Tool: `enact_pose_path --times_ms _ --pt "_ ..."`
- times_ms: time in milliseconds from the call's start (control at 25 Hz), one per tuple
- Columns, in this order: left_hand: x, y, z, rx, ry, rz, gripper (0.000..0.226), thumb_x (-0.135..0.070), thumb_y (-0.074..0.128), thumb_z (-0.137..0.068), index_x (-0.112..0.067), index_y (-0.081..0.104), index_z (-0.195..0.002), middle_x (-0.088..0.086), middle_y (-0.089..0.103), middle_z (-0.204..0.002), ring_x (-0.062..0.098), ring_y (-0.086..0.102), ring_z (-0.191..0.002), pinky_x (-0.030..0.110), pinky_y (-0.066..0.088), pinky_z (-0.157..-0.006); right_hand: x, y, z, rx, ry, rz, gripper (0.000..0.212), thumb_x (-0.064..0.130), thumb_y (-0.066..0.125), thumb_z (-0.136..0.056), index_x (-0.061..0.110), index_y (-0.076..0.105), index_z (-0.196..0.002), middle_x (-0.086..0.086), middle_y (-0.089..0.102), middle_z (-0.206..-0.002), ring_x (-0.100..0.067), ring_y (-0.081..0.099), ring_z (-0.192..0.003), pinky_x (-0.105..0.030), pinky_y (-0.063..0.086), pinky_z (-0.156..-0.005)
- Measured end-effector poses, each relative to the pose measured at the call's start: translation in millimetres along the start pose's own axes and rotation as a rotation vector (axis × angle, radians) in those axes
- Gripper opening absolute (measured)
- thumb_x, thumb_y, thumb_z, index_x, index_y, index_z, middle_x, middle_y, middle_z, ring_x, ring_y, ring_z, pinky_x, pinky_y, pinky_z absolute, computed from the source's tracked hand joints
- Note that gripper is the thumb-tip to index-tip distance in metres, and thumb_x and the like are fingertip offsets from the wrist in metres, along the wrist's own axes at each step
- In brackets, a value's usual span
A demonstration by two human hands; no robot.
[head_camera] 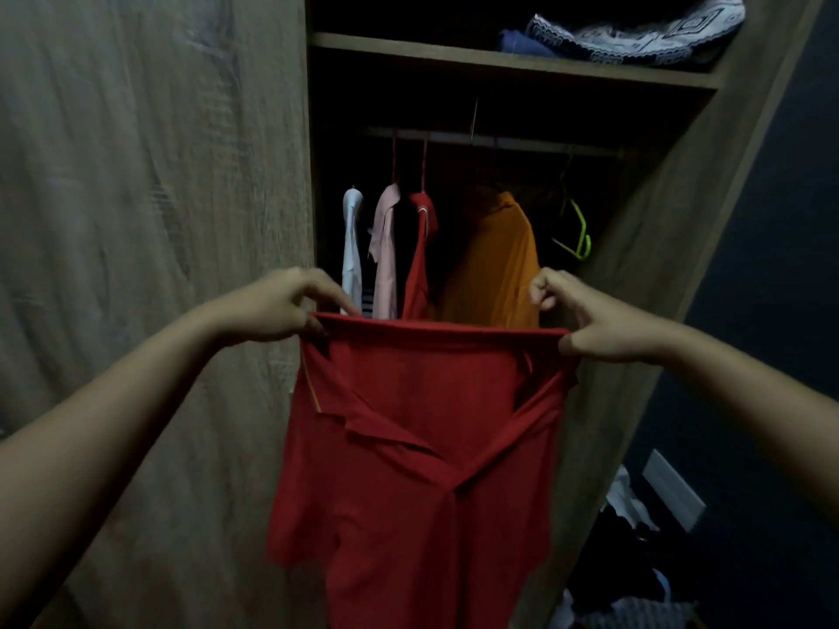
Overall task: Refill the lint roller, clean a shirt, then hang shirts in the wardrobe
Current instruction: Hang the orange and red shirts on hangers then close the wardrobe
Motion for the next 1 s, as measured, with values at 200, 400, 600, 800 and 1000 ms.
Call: enact_pose_path --times_ms 200,400,600,800,1000 --pt "-9.5 4.8 -8.3 -0.112 0.098 -0.228 0.047 0.013 0.061 -0.071 -0.021 0.068 -0.104 -0.003 0.069 -0.097 0.011 0.065 -0.09 0.016 0.053 -0.071 -9.0 0.4 -1.2 -0.044 -0.028 0.306 0.044 -0.004 0.056 -0.068 0.035 0.075 -0.074 0.007 0.06 -0.099 -0.006 0.059 -0.095 -0.011 0.042 -0.077" --pt "-20.9 -2.3 -11.5 -0.087 0.043 0.41 0.062 0.029 0.049 -0.068 -0.031 0.063 -0.065 -0.003 0.061 -0.112 0.011 0.064 -0.097 0.022 0.053 -0.079 -19.7 6.4 -4.0 -0.275 0.154 0.294 0.026 0.017 0.068 -0.082 0.019 0.07 -0.107 0.002 0.064 -0.111 -0.011 0.056 -0.099 -0.015 0.04 -0.078" --pt "-25.8 24.3 -23.4 -0.382 0.037 -0.335 0.043 0.005 0.053 -0.073 -0.024 0.073 -0.097 0.002 0.059 -0.12 0.024 0.058 -0.108 0.036 0.049 -0.087 -17.6 3.6 -1.9 -0.274 0.311 0.423 0.045 0.007 0.064 -0.076 0.026 0.064 -0.117 -0.003 0.056 -0.124 -0.025 0.053 -0.115 -0.039 0.046 -0.097" --pt "-17.9 71.9 -52.9 -0.073 -0.092 -0.63 0.053 -0.017 0.058 -0.075 -0.022 0.048 -0.127 0.002 0.046 -0.128 0.03 0.054 -0.111 0.042 0.05 -0.078 -34.8 -4.5 1.9 -0.249 0.422 0.47 0.049 0.008 0.059 -0.076 0.027 0.059 -0.121 -0.004 0.049 -0.126 -0.028 0.049 -0.119 -0.041 0.046 -0.096" --pt "-23.9 62.2 -95.7 -0.209 0.024 -0.515 0.032 0.001 0.056 -0.07 -0.018 0.065 -0.094 0.003 0.063 -0.106 0.028 0.057 -0.101 0.035 0.041 -0.073 -67.6 -9.7 -3.8 -0.271 0.438 0.438 0.051 0.004 0.061 -0.077 0.018 0.055 -0.125 -0.007 0.048 -0.125 -0.027 0.05 -0.118 -0.027 0.041 -0.088"
Point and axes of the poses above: each hand's wrist, its own z-axis away from the middle knuckle, its own y-axis out of the palm, x = y × z, the point moved 2 cm from there along -z, towards the middle knuckle
